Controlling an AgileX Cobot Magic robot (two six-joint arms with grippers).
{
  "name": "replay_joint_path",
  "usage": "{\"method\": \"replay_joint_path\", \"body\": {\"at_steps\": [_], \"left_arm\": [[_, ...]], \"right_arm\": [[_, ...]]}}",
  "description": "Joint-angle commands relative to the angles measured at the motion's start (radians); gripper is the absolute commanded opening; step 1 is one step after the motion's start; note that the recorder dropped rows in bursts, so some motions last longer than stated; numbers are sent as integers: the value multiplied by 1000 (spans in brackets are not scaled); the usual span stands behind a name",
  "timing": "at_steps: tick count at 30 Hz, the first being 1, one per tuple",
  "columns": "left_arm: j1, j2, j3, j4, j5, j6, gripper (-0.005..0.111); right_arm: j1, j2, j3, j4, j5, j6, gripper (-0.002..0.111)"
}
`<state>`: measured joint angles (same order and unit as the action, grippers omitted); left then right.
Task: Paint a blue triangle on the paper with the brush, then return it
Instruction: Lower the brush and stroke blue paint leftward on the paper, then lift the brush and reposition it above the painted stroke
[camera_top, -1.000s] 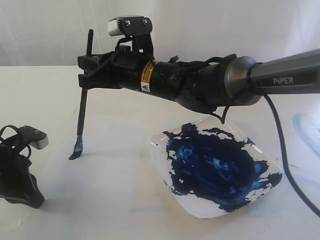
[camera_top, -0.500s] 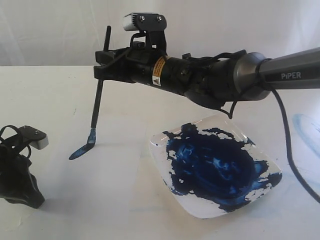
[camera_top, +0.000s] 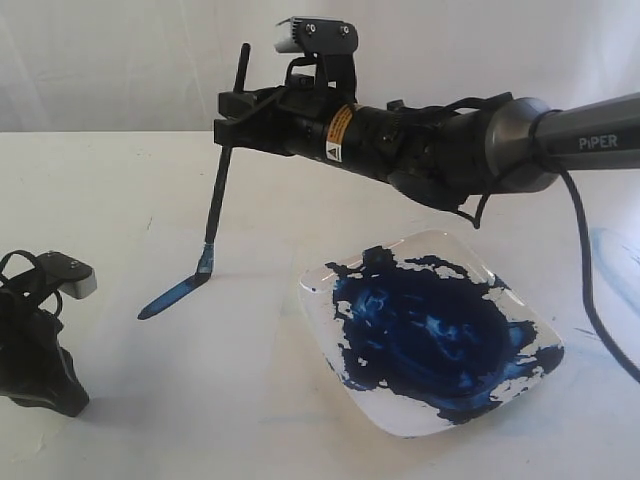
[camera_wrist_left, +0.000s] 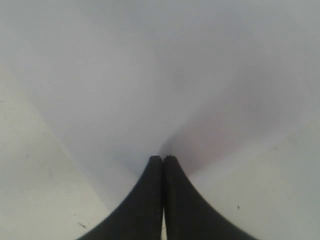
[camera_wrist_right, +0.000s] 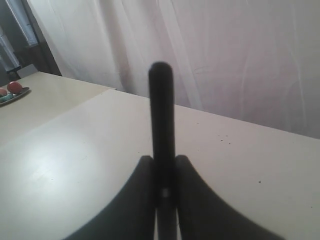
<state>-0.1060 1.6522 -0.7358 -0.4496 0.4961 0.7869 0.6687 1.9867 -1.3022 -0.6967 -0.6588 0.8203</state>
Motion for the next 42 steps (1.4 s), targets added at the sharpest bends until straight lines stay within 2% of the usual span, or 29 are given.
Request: {"method": "replay_joint_path", "body": {"at_steps": [1, 6, 11, 18, 22, 24, 31, 34, 37, 42], "left_arm": [[4, -6, 7, -6, 18, -3, 0], [4, -6, 7, -6, 18, -3, 0], [4, -6, 7, -6, 18, -3, 0], [4, -6, 7, -6, 22, -3, 0], [4, -6, 7, -6, 26, -3, 0], [4, -6, 7, -6, 28, -3, 0], [4, -6, 7, -6, 33, -3, 0], [4, -6, 7, -6, 33, -3, 0], [4, -6, 7, -6, 30, -3, 0], [4, -6, 7, -6, 27, -3, 0]], "right_arm": [[-11, -14, -2, -9, 14, -12, 0], [-11, -78, -2, -9, 14, -6, 0], [-8, -151, -2, -30, 40, 86, 0], [80, -256, 0, -112, 386, 173, 0], [148, -267, 0, -73, 376, 143, 0], [184, -261, 0, 28, 390, 42, 0], [274, -217, 0, 778, 336, -613, 0], [289, -198, 0, 1003, 315, -803, 0], [289, -179, 0, 1090, 313, -831, 0], [291, -147, 0, 1092, 299, -791, 0]]}}
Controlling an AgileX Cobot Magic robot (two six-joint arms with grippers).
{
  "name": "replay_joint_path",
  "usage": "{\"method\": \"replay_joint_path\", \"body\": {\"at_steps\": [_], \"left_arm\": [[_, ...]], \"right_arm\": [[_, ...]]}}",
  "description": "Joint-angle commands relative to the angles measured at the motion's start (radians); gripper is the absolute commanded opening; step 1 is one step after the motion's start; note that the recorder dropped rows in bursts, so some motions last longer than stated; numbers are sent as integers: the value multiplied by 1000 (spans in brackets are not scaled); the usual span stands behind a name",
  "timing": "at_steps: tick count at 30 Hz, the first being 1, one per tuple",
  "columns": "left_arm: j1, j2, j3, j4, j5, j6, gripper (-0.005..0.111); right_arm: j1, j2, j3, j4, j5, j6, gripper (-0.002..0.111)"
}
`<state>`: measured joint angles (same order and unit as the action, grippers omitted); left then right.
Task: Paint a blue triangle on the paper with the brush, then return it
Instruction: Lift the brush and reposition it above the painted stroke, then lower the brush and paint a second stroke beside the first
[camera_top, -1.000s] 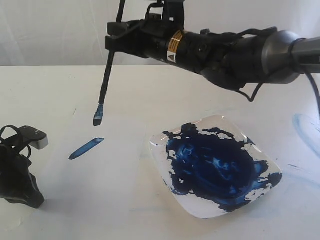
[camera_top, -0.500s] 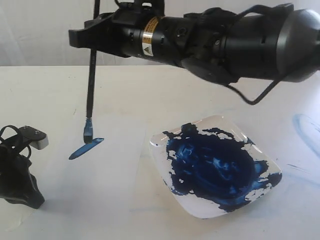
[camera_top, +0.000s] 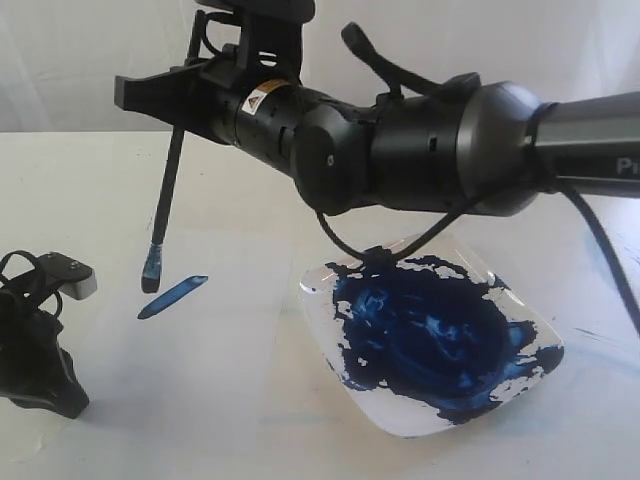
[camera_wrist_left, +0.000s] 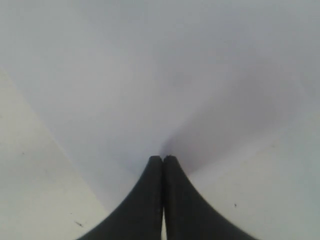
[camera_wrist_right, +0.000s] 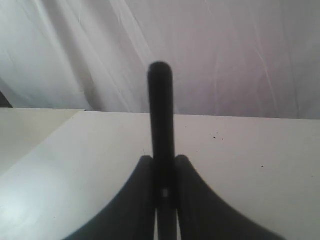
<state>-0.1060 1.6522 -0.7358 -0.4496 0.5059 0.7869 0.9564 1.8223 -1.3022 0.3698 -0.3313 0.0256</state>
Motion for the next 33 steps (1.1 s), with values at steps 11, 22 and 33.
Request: {"method": "replay_joint_path", "body": {"at_steps": [11, 22, 33], "left_arm": [[4, -6, 7, -6, 18, -3, 0], [4, -6, 7, -8, 18, -3, 0], [4, -6, 7, -13, 18, -3, 0]], "right_arm": [[22, 55, 0, 25, -74, 27, 0], [22, 83, 0, 43, -59, 32, 0], [20, 88, 0, 59, -46, 23, 0]]}}
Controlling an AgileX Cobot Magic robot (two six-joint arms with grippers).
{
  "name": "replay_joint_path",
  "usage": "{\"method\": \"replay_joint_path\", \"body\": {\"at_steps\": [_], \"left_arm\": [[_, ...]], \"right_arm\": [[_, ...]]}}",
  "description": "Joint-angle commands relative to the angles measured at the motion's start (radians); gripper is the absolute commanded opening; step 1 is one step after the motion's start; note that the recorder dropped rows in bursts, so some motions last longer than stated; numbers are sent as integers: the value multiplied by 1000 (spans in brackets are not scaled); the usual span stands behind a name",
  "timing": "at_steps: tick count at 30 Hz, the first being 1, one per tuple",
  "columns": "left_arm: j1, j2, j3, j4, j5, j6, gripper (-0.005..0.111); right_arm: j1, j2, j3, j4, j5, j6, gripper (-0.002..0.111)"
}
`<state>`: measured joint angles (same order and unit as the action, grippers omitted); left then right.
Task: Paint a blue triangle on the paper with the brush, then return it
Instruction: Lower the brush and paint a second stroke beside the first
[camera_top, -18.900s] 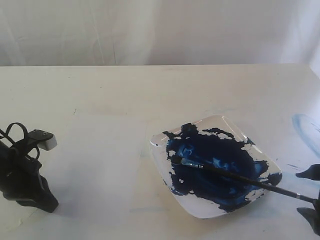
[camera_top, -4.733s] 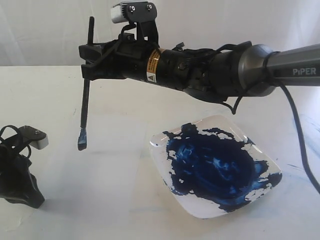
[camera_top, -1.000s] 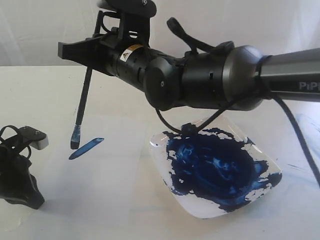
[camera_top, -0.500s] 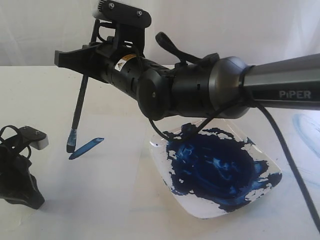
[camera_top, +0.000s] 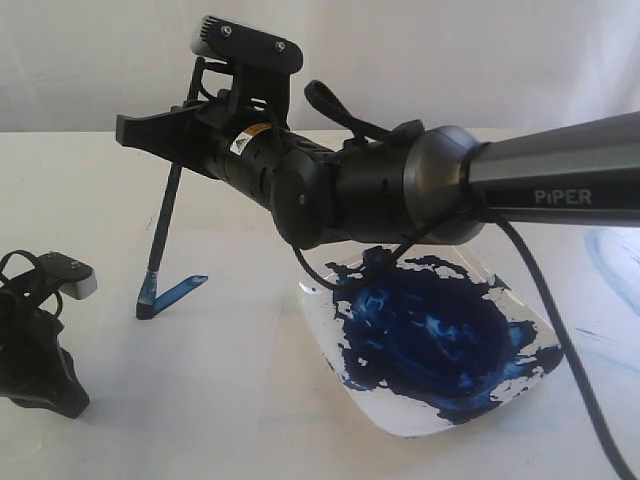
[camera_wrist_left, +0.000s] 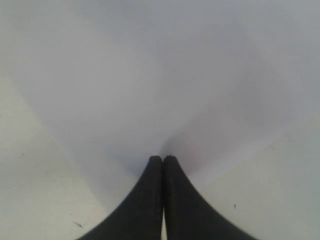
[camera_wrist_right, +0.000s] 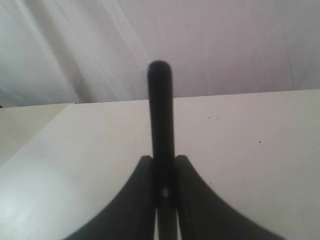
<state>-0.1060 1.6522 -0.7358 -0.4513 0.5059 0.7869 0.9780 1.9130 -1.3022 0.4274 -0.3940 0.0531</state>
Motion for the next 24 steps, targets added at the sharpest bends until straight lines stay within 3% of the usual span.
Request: {"method": "replay_joint_path", "body": {"at_steps": [1, 13, 24], "left_arm": [[4, -6, 7, -12, 18, -3, 0], [4, -6, 7, -12, 18, -3, 0], [4, -6, 7, -12, 18, -3, 0]], "right_arm": [[-1, -3, 0, 1, 20, -9, 0], [-1, -15, 0, 6, 34, -63, 0], [-1, -21, 0, 153, 57, -221, 0]]}}
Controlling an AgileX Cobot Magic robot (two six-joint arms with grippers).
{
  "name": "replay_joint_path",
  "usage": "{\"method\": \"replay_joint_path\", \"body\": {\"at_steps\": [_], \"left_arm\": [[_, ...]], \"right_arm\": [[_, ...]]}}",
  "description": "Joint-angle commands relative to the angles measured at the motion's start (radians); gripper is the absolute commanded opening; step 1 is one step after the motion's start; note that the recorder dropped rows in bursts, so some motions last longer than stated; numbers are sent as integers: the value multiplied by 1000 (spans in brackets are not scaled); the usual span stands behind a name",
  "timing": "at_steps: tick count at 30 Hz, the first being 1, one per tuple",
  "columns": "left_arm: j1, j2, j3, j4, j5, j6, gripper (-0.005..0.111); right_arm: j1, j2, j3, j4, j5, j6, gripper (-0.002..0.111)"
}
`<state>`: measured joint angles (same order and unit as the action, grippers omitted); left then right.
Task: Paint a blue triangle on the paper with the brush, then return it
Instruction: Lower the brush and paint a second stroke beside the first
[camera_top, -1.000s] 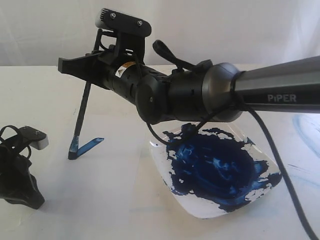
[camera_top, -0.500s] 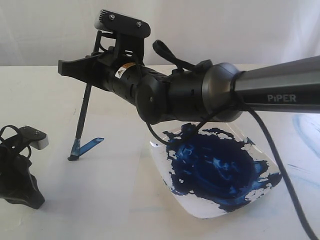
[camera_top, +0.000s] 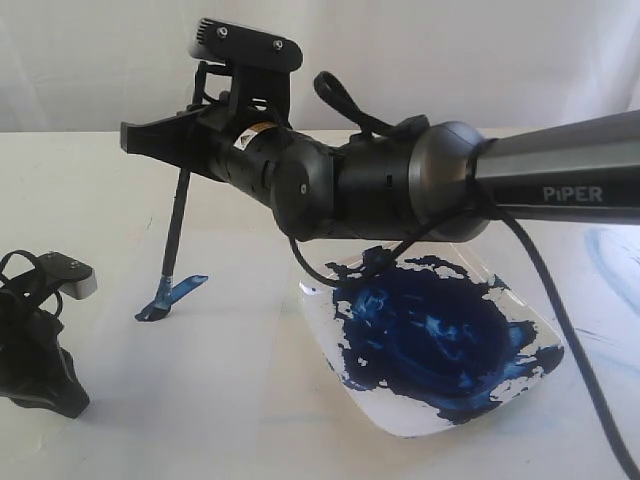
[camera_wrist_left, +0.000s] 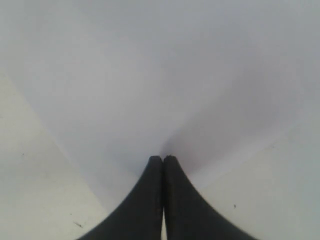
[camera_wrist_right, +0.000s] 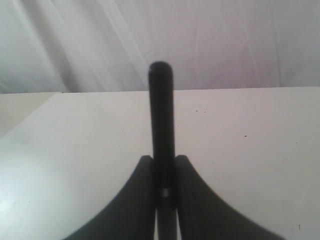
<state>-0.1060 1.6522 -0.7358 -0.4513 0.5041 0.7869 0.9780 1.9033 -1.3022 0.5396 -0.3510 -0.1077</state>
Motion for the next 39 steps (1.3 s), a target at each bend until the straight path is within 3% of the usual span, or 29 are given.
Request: {"method": "replay_joint_path", "body": {"at_steps": [1, 13, 39], "left_arm": [[4, -6, 7, -12, 20, -3, 0], [4, -6, 7, -14, 20, -3, 0], [4, -6, 7, -19, 22, -3, 0]], "right_arm": [[-1, -15, 0, 64, 16, -81, 0], [-1, -36, 0, 144, 35, -210, 0], [-21, -48, 0, 152, 55, -210, 0]]}}
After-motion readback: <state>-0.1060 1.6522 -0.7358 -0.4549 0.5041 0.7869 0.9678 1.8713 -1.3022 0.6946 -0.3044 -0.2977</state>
